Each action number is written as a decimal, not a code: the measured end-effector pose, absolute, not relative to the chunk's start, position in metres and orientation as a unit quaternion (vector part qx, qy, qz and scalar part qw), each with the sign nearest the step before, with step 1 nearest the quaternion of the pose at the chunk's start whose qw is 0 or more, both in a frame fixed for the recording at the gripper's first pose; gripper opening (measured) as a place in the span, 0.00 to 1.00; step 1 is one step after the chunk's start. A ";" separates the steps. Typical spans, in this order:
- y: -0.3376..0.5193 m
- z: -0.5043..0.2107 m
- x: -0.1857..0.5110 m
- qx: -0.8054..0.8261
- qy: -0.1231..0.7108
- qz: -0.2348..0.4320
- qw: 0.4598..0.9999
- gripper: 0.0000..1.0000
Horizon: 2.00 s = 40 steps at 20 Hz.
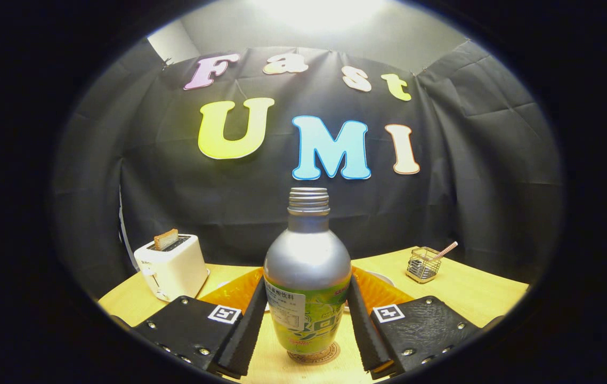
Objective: Take the bottle from table, then pour the juice into the cup, finally place the bottle on the coaster
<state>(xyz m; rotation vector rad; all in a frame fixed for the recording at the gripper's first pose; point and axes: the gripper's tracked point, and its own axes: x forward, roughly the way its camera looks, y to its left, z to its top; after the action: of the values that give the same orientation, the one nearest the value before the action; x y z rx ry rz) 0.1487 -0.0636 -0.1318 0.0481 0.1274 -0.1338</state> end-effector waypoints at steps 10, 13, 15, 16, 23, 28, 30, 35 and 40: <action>-0.075 -0.170 0.158 0.019 0.066 -0.095 0.993 0.75; -0.068 -0.189 0.166 0.017 0.067 -0.087 0.994 0.76; -0.067 -0.197 0.170 0.014 0.063 -0.087 0.994 0.76; -0.069 -0.199 0.172 0.013 0.057 -0.091 0.994 0.76; -0.065 -0.236 0.184 0.020 0.078 -0.084 0.993 0.76; -0.060 -0.255 0.191 0.011 0.092 -0.075 0.993 0.76; -0.060 -0.253 0.189 0.008 0.088 -0.076 0.993 0.76; -0.059 -0.247 0.180 0.011 0.083 -0.064 0.994 0.90; -0.062 -0.204 0.165 -0.017 0.058 -0.052 0.997 0.98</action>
<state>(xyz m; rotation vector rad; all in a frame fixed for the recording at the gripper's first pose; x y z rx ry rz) 0.1652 -0.0615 -0.2042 -0.0341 0.1170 -0.1039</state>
